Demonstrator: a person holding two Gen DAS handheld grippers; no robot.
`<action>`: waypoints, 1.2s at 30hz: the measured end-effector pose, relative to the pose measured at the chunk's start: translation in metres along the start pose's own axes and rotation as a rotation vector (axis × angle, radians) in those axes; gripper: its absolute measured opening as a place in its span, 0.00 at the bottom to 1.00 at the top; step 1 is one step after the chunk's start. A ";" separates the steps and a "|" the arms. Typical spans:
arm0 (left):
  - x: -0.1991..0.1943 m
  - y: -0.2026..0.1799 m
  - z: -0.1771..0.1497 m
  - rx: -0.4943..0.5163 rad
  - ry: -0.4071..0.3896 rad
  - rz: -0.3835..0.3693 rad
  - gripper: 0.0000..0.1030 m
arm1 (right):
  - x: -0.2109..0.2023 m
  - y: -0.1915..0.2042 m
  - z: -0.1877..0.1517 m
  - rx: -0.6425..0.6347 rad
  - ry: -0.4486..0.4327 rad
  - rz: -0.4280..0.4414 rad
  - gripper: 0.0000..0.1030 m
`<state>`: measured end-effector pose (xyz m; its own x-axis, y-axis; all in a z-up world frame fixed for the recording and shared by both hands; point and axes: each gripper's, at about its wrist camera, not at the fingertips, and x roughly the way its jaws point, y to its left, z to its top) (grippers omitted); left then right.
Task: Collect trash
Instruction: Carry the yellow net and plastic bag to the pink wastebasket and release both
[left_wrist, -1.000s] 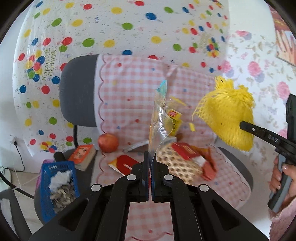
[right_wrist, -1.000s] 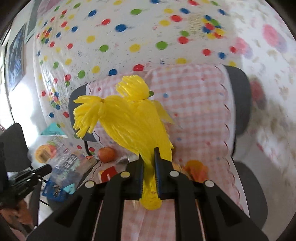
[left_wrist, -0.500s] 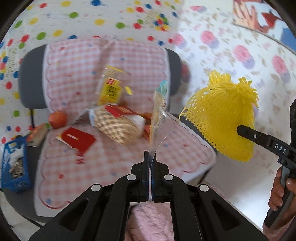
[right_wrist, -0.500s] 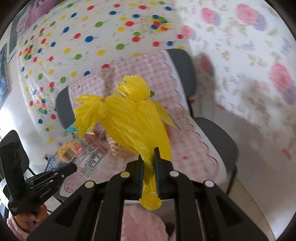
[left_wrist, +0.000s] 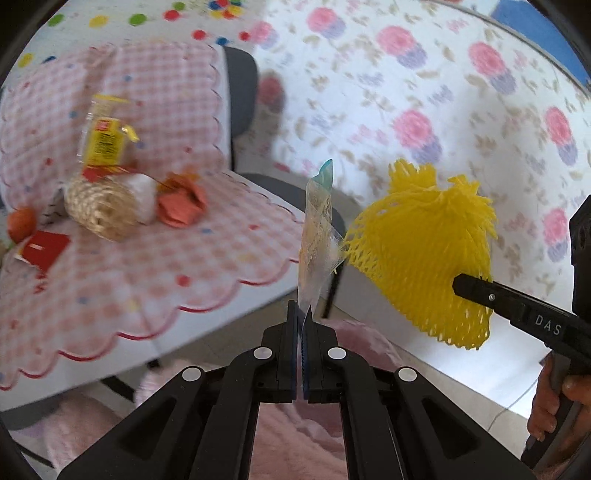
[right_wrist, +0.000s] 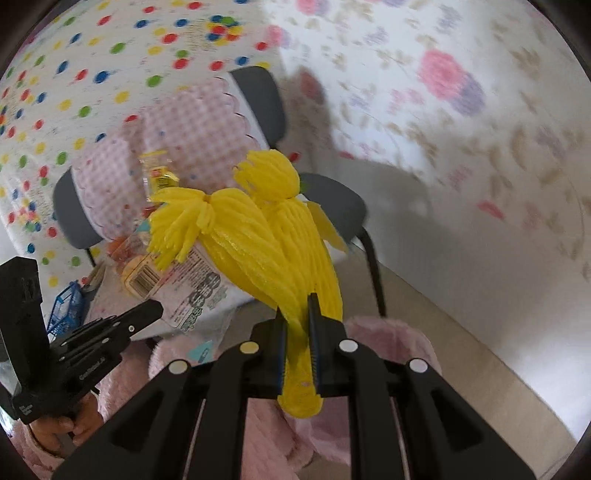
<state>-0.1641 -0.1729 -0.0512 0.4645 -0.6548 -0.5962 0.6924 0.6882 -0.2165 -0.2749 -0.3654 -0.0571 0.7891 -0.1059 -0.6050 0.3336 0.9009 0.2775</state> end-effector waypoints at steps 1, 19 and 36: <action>0.004 -0.005 -0.003 0.007 0.007 -0.013 0.02 | -0.001 -0.007 -0.006 0.019 0.009 -0.014 0.11; 0.070 -0.033 -0.019 0.034 0.160 -0.071 0.05 | 0.038 -0.060 -0.046 0.139 0.152 -0.058 0.17; 0.050 -0.017 -0.003 0.017 0.097 0.018 0.40 | 0.029 -0.057 -0.030 0.072 0.071 -0.113 0.38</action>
<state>-0.1539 -0.2163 -0.0795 0.4220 -0.6084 -0.6721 0.6940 0.6938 -0.1923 -0.2868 -0.4076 -0.1126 0.7066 -0.1723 -0.6863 0.4562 0.8523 0.2557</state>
